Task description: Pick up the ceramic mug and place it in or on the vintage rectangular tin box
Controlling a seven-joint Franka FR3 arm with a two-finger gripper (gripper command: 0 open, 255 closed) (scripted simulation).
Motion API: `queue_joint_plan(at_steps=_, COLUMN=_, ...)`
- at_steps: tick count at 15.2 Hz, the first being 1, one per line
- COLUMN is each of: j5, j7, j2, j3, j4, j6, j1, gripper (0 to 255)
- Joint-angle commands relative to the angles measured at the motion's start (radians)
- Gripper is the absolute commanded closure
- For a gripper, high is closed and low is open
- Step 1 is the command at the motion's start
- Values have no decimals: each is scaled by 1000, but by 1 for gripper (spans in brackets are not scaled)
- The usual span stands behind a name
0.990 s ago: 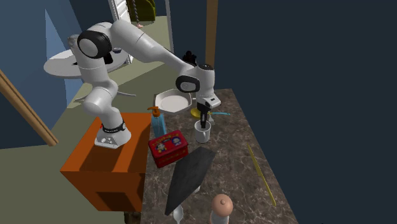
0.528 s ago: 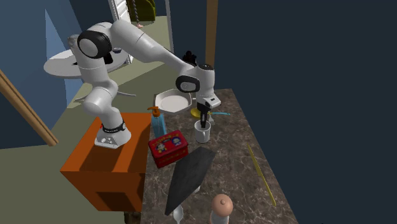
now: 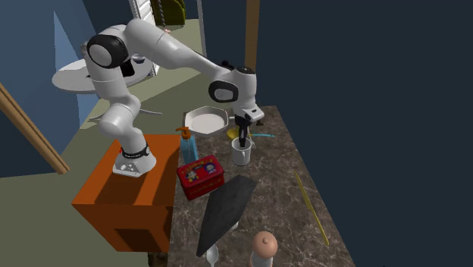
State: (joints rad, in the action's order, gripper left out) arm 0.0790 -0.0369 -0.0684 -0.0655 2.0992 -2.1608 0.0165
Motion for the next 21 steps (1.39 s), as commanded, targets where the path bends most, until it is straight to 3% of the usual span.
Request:
queue_joint_plan(at_steps=1, j5=0, j7=0, j2=13, j3=1, j4=-13, j6=25, j1=-1, gripper=255)
queue_joint_plan(at_steps=21, j5=-4, j7=15, j2=87, j3=3, j4=-198, j6=285, j1=-3, gripper=255)
